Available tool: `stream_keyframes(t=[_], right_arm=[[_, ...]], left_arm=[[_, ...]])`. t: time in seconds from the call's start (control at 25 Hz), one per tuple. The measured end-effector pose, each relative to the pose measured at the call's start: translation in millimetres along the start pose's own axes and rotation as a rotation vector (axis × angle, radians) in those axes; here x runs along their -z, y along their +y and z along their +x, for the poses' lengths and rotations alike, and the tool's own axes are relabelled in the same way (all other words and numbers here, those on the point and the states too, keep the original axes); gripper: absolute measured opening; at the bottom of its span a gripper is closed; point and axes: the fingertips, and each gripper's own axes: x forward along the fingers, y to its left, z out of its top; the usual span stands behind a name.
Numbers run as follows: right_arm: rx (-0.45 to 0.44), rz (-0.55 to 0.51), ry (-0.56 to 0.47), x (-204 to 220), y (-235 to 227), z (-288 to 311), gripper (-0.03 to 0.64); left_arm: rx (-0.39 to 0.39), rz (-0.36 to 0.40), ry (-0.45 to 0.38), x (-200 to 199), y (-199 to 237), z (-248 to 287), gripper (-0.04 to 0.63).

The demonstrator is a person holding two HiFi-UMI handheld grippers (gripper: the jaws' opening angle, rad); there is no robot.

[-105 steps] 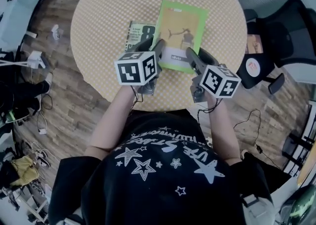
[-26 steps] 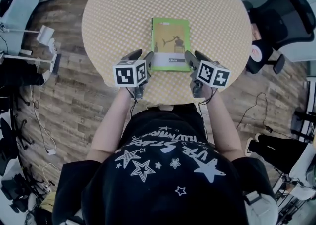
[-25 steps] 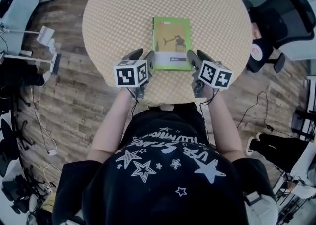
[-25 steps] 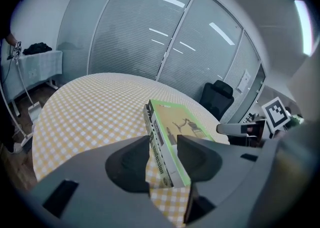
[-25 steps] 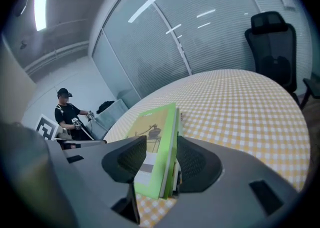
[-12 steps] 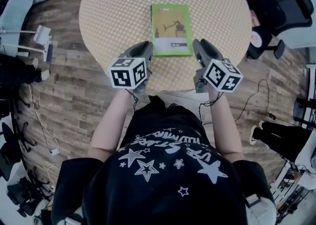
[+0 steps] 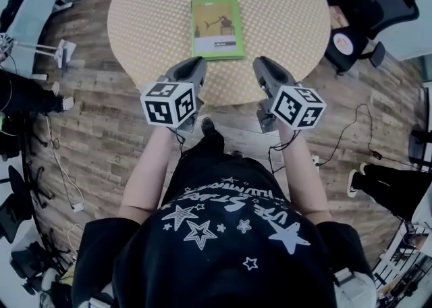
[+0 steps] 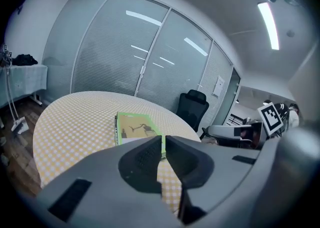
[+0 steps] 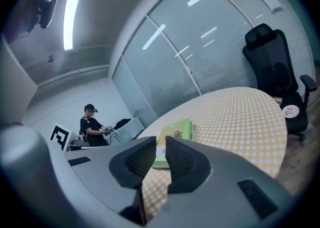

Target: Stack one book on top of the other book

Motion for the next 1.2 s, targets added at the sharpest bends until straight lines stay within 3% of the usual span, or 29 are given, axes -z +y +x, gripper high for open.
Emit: stream_keyframes(t=[0.68,0.96,1.2], right_arm=[[-0.154,-0.109,-0.011,23,49,-137,0.048],[-0.174,-0.106,-0.006,33,56,-164,0.046],[-0.18,-0.13,-0.005,37,69,-165,0.046]], left_arm=[[0.026,0.063,-0.114,31,-149,-82,0.02],[0.029,0.101,-0.095,48,-181,-103,0.012],[0.046,0.106,-0.095,50,-182,-110,0.011]])
